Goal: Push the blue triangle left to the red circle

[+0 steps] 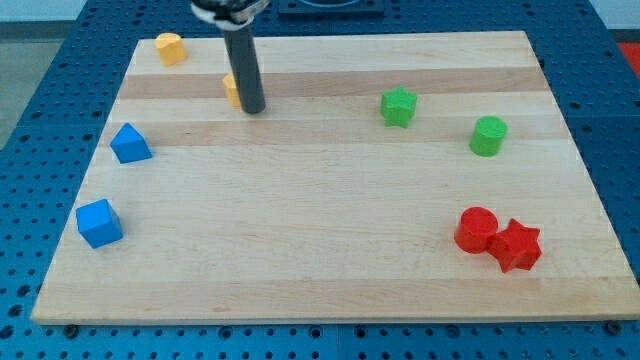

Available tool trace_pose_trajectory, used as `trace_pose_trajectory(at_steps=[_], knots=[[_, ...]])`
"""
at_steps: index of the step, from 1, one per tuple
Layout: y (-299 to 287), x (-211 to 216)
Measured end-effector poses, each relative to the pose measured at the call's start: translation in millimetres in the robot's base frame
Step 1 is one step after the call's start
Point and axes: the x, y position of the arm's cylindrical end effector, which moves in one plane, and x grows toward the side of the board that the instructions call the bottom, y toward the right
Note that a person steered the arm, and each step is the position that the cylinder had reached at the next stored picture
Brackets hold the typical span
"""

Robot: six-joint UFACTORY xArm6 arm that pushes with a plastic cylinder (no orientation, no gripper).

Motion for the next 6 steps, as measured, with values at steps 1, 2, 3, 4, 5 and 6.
trace_pose_trajectory(at_steps=[1,2,3,4,5,6], knots=[[-72,-67],[-55,-42],[-33,-17],[-37,-7],[-80,-10],[-126,-20]])
